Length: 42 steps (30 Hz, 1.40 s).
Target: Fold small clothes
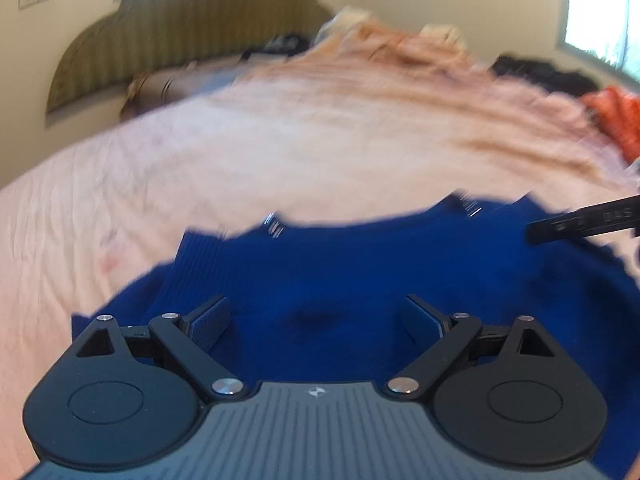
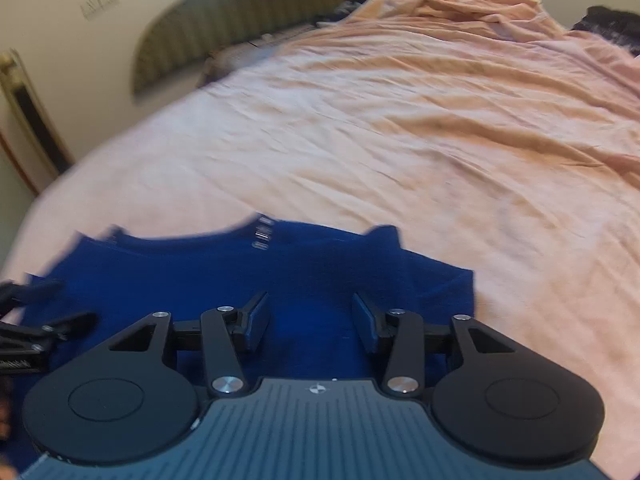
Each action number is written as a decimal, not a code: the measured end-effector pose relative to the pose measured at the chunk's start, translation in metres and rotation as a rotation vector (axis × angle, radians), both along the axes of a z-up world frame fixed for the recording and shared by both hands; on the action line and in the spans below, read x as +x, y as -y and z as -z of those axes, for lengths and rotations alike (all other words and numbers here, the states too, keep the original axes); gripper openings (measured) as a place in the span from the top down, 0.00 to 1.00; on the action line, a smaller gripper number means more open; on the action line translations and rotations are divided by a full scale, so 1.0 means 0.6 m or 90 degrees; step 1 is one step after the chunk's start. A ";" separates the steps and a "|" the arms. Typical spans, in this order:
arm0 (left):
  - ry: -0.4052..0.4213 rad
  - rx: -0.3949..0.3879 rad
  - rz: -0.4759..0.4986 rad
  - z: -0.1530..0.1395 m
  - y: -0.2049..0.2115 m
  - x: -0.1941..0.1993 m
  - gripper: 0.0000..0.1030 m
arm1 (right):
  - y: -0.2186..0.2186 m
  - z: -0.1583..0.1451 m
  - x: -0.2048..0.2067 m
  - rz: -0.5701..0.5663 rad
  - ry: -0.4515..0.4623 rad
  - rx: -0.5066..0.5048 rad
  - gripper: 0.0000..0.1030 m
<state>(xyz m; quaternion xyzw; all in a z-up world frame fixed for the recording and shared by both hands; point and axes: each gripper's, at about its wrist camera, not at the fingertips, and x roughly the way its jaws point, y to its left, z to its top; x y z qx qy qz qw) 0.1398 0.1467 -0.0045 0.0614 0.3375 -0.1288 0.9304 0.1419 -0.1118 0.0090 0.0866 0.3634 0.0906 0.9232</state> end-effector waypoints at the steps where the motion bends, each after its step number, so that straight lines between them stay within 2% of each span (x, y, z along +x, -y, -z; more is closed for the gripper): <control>1: 0.004 -0.010 -0.005 0.012 -0.014 0.001 0.06 | 0.004 0.005 0.001 -0.003 0.017 -0.007 0.57; 2: 0.017 -0.021 -0.002 0.017 -0.024 0.001 0.05 | 0.007 0.009 0.002 0.000 0.028 -0.011 0.60; 4: 0.016 -0.032 -0.012 0.016 -0.030 0.002 0.04 | 0.010 0.012 0.003 0.012 0.039 -0.007 0.61; 6: 0.016 -0.013 -0.014 0.017 -0.022 0.001 0.03 | -0.002 0.014 0.002 0.023 0.054 -0.031 0.59; 8: 0.019 -0.006 -0.025 0.009 -0.017 -0.005 0.04 | -0.016 0.008 -0.010 0.040 0.056 -0.047 0.53; 11: 0.068 0.014 -0.046 -0.019 -0.009 -0.057 0.04 | -0.030 -0.020 -0.082 0.037 0.101 -0.022 0.48; 13: 0.087 -0.012 -0.023 -0.037 -0.003 -0.093 0.04 | -0.044 -0.026 -0.127 0.004 0.116 -0.007 0.45; 16: 0.055 -0.038 -0.002 -0.027 0.011 -0.115 0.04 | -0.076 -0.001 -0.154 -0.003 0.082 -0.083 0.45; 18: 0.026 -0.014 -0.007 -0.003 0.021 -0.115 0.04 | -0.086 0.020 -0.171 0.003 0.090 -0.126 0.43; 19: 0.033 -0.003 -0.009 0.005 0.024 -0.119 0.04 | -0.086 0.021 -0.184 0.008 0.099 -0.133 0.40; 24: 0.049 0.017 -0.015 -0.004 0.017 -0.172 0.04 | -0.078 0.021 -0.253 0.031 0.114 -0.142 0.31; 28: 0.045 -0.014 -0.023 -0.003 0.007 -0.229 0.04 | -0.067 0.037 -0.294 0.043 0.107 -0.119 0.26; 30: 0.040 -0.009 -0.020 0.011 0.010 -0.248 0.01 | -0.064 0.050 -0.301 0.044 0.111 -0.112 0.22; 33: 0.050 0.000 -0.027 0.020 0.013 -0.256 0.01 | -0.059 0.041 -0.302 0.058 0.101 -0.088 0.22; 35: 0.047 -0.006 -0.031 0.021 0.013 -0.252 0.00 | -0.061 0.041 -0.306 0.052 0.096 -0.078 0.16; 38: 0.047 -0.002 -0.031 0.025 0.015 -0.252 0.00 | -0.075 0.061 -0.312 0.035 0.110 -0.116 0.10; 42: 0.049 -0.004 -0.031 0.027 0.014 -0.254 0.00 | -0.075 0.061 -0.310 0.031 0.105 -0.113 0.08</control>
